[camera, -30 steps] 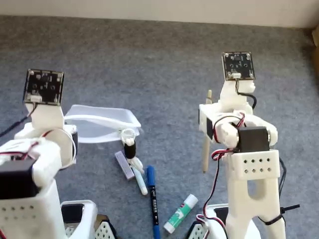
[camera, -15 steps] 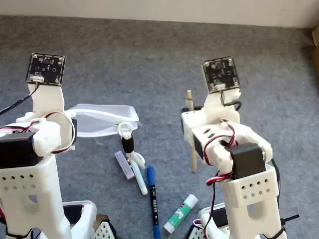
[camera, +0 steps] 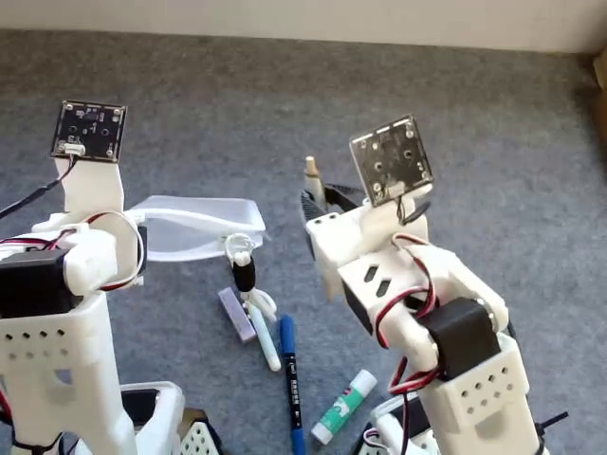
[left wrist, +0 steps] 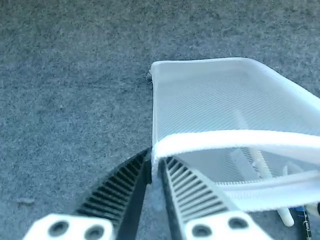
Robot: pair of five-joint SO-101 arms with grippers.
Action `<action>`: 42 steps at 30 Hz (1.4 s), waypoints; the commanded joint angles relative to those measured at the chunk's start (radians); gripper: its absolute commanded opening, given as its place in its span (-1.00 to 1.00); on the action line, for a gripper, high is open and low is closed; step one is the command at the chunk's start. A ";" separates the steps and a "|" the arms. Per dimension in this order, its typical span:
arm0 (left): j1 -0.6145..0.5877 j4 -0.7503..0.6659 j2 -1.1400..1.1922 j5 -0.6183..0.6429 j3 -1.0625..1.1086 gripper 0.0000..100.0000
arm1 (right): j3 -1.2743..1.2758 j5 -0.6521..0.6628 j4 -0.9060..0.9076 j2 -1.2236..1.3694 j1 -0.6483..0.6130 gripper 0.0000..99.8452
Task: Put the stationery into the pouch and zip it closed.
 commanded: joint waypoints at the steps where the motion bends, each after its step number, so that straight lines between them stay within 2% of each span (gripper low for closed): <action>1: 0.019 -0.021 0.039 0.003 -0.018 -0.99 | -0.064 0.008 -0.084 -0.028 -0.036 -0.99; 7: 0.019 -0.023 0.039 0.003 -0.018 -0.99 | -0.064 0.008 -0.196 -0.027 -0.073 -0.99; 15: 0.019 -0.023 0.039 0.046 -0.016 -0.99 | -0.065 0.012 -0.367 -0.028 -0.193 -0.99; 22: 0.019 -0.023 0.039 0.051 -0.008 -0.99 | -0.065 0.008 -0.518 -0.030 -0.216 -0.99; 27: 0.019 -0.023 0.038 0.051 0.007 -0.99 | -0.065 0.012 -0.575 -0.031 -0.259 -0.99; 33: 0.019 -0.023 0.038 0.051 0.005 -0.99 | -0.079 0.015 -0.575 -0.074 -0.340 -0.99; 37: 0.019 -0.023 0.038 0.051 0.002 -0.99 | -0.076 0.017 -0.578 -0.073 -0.351 -0.99; 42: 0.019 -0.023 0.038 0.051 0.007 -0.99 | 0.007 0.043 -0.716 -0.038 -0.344 -0.99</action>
